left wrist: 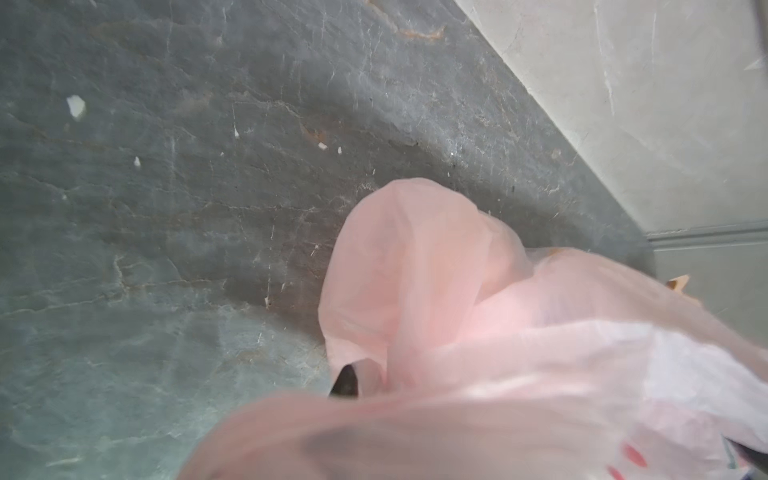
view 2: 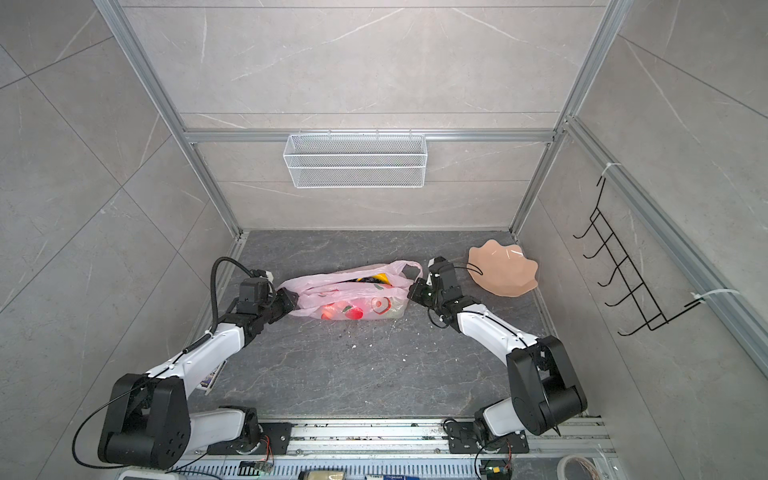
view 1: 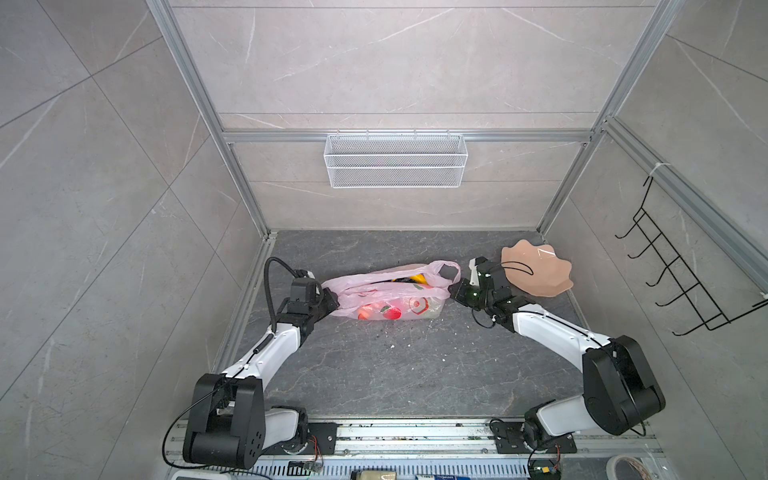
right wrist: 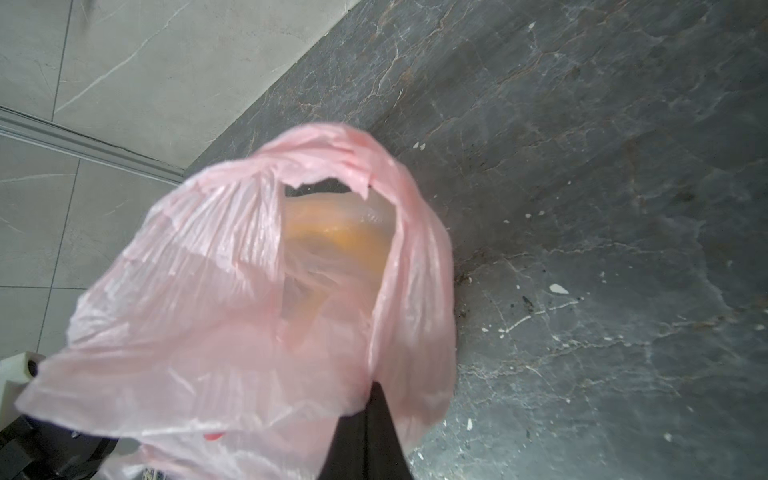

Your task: Take the fake fruits out of the plastic bag

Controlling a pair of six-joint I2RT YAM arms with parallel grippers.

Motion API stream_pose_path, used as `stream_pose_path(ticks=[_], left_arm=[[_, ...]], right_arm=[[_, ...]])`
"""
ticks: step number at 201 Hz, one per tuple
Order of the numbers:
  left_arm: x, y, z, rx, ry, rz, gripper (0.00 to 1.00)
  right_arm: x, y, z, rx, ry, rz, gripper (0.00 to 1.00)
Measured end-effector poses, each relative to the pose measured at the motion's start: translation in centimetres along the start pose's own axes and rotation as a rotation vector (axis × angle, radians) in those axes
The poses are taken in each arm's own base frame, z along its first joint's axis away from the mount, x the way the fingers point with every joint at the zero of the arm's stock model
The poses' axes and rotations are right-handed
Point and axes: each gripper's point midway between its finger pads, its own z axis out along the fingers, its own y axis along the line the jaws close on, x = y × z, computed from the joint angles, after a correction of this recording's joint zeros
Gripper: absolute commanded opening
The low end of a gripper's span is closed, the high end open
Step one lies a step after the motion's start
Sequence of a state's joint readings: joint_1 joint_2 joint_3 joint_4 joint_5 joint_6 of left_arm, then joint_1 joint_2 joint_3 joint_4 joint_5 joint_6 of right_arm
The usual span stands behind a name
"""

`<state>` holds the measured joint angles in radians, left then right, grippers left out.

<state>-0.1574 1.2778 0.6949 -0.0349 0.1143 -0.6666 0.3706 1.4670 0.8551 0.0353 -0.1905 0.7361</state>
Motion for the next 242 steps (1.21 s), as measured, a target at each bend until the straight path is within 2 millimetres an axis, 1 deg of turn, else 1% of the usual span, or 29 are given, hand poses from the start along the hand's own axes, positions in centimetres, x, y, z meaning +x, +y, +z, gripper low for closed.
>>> stream_pose_path(ticks=[3, 15, 42, 55, 74, 91, 105, 125, 137, 151, 176, 190, 206, 218, 228, 242], left_arm=[[0.0, -0.1, 0.0, -0.001, 0.002, -0.003, 0.56], [-0.2, -0.2, -0.3, -0.021, 0.007, -0.004, 0.64], [-0.2, -0.7, -1.7, -0.072, 0.025, -0.009, 0.76], [-0.3, -1.1, -2.6, -0.106, 0.025, -0.009, 0.79], [-0.4, -2.6, -4.0, -0.125, 0.022, 0.003, 0.82], [0.0, -3.9, -4.8, -0.127, 0.030, 0.011, 0.83], [0.5, -4.8, -5.1, -0.129, 0.043, 0.013, 0.83], [1.0, -5.8, -4.6, -0.136, 0.072, 0.008, 0.84], [1.3, -5.8, -3.9, -0.149, 0.086, 0.000, 0.85], [1.8, -5.4, -2.5, -0.168, 0.111, -0.013, 0.88], [2.8, -5.0, -0.1, -0.180, 0.156, -0.021, 0.88], [3.4, -4.6, 1.0, -0.196, 0.182, -0.021, 0.87], [3.9, -4.0, 1.7, -0.213, 0.203, -0.025, 0.79], [3.6, -3.7, 1.9, -0.212, 0.197, -0.036, 0.68], [3.2, -3.0, 2.1, -0.211, 0.182, -0.045, 0.57], [2.8, -1.3, 2.3, -0.225, 0.164, -0.064, 0.43]], right_arm=[[0.1, 0.1, 0.0, 0.001, 0.000, -0.005, 0.00], [0.5, 0.4, -0.1, 0.002, 0.005, -0.026, 0.00], [1.5, 1.5, -0.4, 0.000, 0.012, -0.087, 0.00], [2.1, 1.8, -0.5, 0.006, 0.013, -0.114, 0.00], [3.0, 1.8, -0.7, 0.023, 0.018, -0.154, 0.00], [3.7, 1.6, -1.0, 0.043, 0.020, -0.182, 0.00], [4.0, 1.2, -1.2, 0.064, 0.018, -0.197, 0.00], [3.9, 0.7, -1.6, 0.092, 0.003, -0.211, 0.00], [3.8, 0.4, -1.8, 0.101, -0.006, -0.217, 0.00], [3.8, 0.2, -2.1, 0.107, -0.013, -0.221, 0.00], [4.1, -0.3, -2.4, 0.117, -0.017, -0.222, 0.00], [4.0, -0.4, -2.5, 0.126, -0.021, -0.222, 0.00], [3.8, -0.5, -2.7, 0.131, -0.030, -0.222, 0.00], [3.7, -0.5, -2.9, 0.133, -0.036, -0.216, 0.00], [3.4, -0.7, -3.0, 0.127, -0.037, -0.201, 0.00], [2.8, -1.5, -3.1, 0.119, -0.041, -0.151, 0.00]])
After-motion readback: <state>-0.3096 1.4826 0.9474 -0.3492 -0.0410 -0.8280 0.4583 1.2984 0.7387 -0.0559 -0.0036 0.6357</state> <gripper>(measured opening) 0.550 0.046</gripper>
